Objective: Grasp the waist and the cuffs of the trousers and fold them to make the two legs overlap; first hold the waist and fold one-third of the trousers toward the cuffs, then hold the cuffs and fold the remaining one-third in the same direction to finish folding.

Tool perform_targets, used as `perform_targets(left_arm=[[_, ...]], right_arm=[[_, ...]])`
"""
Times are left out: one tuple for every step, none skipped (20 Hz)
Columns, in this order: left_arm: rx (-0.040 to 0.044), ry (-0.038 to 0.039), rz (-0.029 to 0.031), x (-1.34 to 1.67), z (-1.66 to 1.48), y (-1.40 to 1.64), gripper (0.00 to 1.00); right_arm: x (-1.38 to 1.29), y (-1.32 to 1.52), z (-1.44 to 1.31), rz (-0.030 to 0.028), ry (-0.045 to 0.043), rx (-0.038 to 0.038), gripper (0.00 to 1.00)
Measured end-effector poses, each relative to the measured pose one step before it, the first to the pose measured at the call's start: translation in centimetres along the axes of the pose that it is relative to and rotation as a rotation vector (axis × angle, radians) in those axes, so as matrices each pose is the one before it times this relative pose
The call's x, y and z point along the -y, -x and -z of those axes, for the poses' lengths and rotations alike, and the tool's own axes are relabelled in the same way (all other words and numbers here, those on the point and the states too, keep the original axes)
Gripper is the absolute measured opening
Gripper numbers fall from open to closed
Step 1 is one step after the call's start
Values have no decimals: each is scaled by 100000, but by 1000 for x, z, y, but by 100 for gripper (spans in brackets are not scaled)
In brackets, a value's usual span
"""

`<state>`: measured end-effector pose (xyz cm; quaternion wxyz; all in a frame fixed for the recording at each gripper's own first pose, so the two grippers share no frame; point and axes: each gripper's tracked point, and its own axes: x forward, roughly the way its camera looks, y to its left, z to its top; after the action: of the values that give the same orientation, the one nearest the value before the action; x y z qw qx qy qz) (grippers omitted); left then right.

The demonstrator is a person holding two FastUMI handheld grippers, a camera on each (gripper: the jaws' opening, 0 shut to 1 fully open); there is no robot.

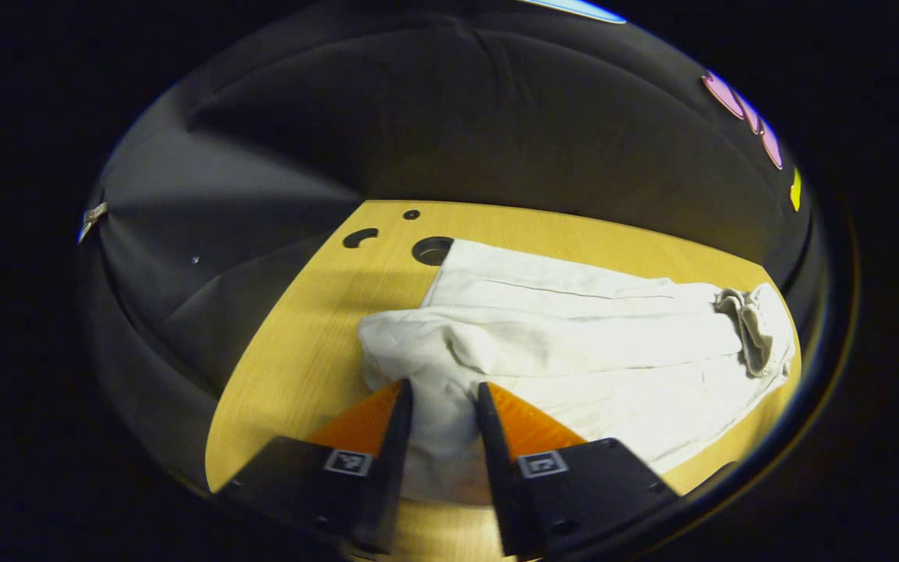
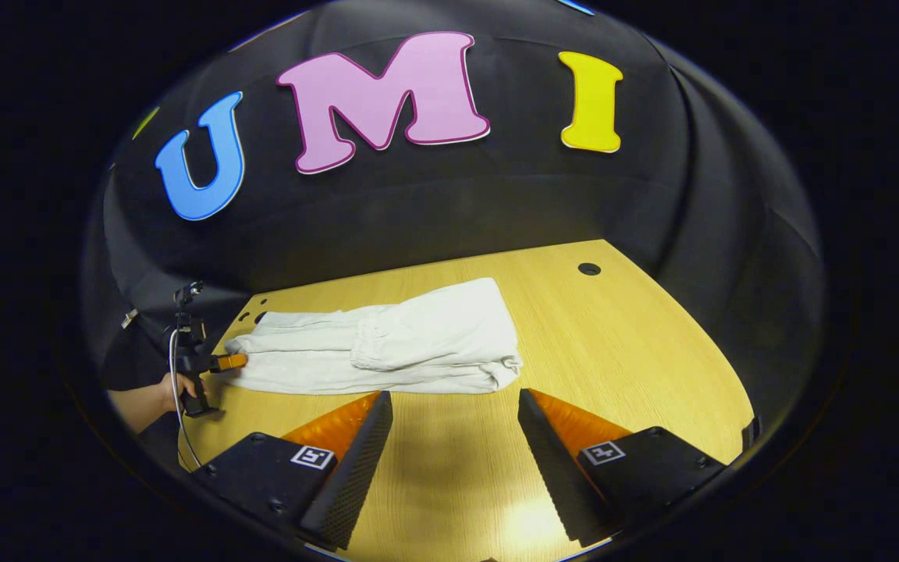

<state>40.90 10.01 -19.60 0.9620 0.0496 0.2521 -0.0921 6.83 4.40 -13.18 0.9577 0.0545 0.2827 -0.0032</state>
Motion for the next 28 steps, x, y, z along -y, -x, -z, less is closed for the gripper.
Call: perform_targets(left_arm=[[363, 1417, 1355, 356, -101, -33, 41], [392, 1877, -73, 100, 14, 47, 31], [289, 1417, 145, 82, 69, 6, 20], [184, 1191, -371, 140, 89, 142, 18], [6, 2032, -366, 238, 86, -36, 11], [-67, 1851, 295, 415, 146, 200, 8], [-116, 1385, 1151, 408, 179, -2, 7], [-557, 2395, 1228, 508, 208, 57, 7], [-337, 2941, -42, 205, 154, 63, 7], [391, 3253, -2191, -110, 21, 79, 7], [993, 3895, -1580, 61, 3, 101, 6], [983, 4097, -487, 268, -113, 388, 6], [749, 3383, 15, 423, -10, 556, 6], [522, 2180, -669, 154, -78, 548, 6], [1554, 1382, -719, 89, -404, 642, 6], [2645, 1237, -112, 257, -753, 640, 6], [2248, 1068, 580, 677, -811, 658, 6], [1899, 1429, 875, 679, -904, 913, 6], [2539, 1416, 1327, 1065, -752, 547, 6], [2433, 635, 1511, 1072, -1112, 753, 6], [2055, -319, 1126, 1015, -680, 576, 6], [1735, -930, 804, 963, -649, 756, 6], [1391, -655, 1117, 1337, -690, 697, 6], [1083, -11, 1012, 1141, -478, 535, 6], [1245, 139, 1044, 1440, -459, 529, 6], [887, 401, 1227, 1482, -428, 551, 6], [832, 426, 1589, 1644, -272, 480, 6], [639, -275, 1694, 1742, -232, 487, 6]], right_arm=[[380, 361, 49, 669, 851, 60, 98], [362, 297, 289, 533, 1375, -36, 99], [390, 419, 276, 434, 1524, -87, 99], [450, 532, 355, 797, 1748, -345, 98], [500, 442, 362, 570, 1396, -226, 98], [314, 357, 184, 444, 530, 174, 98], [384, 236, 84, 357, -120, 367, 98], [387, 368, 52, 37, -112, 685, 98], [3, -72, -55, -823, -392, 523, 98], [5, -266, 147, -1105, -500, 58, 98], [243, -237, 28, -811, -349, -155, 98], [724, -170, -125, -656, -204, 200, 98], [594, -512, -342, -1030, -82, 307, 98], [306, -860, -326, -1440, 13, 150, 98], [324, -703, -258, -1534, -140, -406, 98], [289, -603, -279, -1744, -402, -594, 98], [284, -324, -362, -1450, -493, 92, 98], [449, -209, -469, -739, -254, 845, 98], [393, -235, -417, -770, -273, 728, 98], [132, -188, -165, -1325, -94, 264, 98], [308, -195, -132, -1187, 33, -61, 98], [293, -72, -162, -775, 81, 183, 98], [449, -186, -282, -494, -247, 437, 98], [417, 42, -320, -557, -600, 565, 98], [400, 26, -380, -415, -824, 813, 98], [450, -38, -366, -257, -672, 909, 98], [617, -8, -270, -51, -414, 632, 98], [652, 131, -230, 21, -275, 575, 98]])
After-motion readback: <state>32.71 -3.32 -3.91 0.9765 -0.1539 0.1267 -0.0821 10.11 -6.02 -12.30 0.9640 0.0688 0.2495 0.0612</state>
